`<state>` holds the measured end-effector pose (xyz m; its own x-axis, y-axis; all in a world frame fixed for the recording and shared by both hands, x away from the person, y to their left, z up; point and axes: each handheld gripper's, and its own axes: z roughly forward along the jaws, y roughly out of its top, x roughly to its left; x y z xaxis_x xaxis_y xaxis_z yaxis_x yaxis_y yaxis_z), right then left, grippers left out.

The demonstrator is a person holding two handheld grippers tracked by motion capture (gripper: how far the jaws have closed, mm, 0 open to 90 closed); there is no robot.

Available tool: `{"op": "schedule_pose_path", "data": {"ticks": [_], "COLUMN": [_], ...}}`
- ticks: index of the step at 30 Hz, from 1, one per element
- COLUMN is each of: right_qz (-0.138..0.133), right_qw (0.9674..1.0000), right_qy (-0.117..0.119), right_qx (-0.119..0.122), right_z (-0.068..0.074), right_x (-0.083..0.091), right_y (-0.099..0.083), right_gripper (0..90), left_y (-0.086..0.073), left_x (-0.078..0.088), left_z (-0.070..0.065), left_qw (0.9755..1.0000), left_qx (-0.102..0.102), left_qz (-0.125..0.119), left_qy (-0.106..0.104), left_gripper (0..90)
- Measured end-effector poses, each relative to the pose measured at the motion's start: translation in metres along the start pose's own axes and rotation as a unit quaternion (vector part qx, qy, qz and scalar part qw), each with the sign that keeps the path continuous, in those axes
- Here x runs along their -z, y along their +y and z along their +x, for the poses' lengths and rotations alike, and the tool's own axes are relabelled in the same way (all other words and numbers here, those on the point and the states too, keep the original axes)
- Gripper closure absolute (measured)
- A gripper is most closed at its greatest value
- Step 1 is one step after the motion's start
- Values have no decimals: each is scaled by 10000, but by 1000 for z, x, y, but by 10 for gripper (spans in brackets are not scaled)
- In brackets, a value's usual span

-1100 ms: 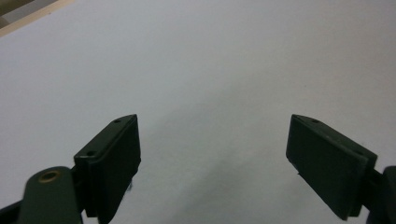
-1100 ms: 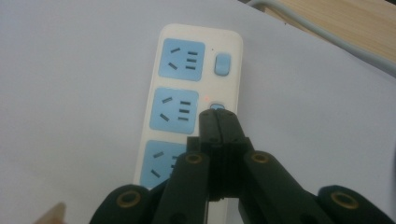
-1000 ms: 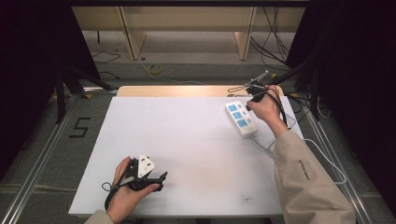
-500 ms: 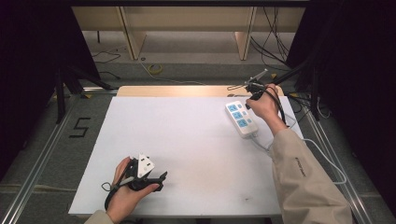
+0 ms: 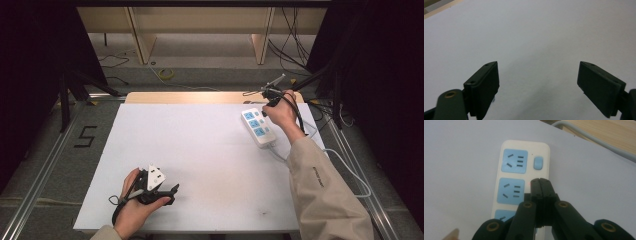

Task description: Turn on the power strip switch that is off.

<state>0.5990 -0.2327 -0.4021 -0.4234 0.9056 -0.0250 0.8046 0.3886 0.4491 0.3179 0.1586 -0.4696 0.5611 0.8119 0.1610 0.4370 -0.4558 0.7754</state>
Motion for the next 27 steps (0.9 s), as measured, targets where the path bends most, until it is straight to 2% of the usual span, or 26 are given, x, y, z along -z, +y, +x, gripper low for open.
{"op": "schedule_pose_path", "data": {"ticks": [9,20,27], "right_qz": [-42,-103,-128], "right_qw": [10000,9999,9998], "right_qy": [59,66,90], "right_qx": [-37,-17,-87], "right_z": [-1,2,3], "right_x": [-7,-8,-10], "right_y": [2,11,15], "right_gripper": [900,900,900], "left_y": [0,0,0], "left_x": [-1,0,0], "left_z": [-1,-1,0], "left_qw": [10000,10000,10000], "left_qx": [17,7,6], "left_qz": [-12,-20,-23], "left_qy": [-8,-10,-10], "left_gripper": [177,177,177]}}
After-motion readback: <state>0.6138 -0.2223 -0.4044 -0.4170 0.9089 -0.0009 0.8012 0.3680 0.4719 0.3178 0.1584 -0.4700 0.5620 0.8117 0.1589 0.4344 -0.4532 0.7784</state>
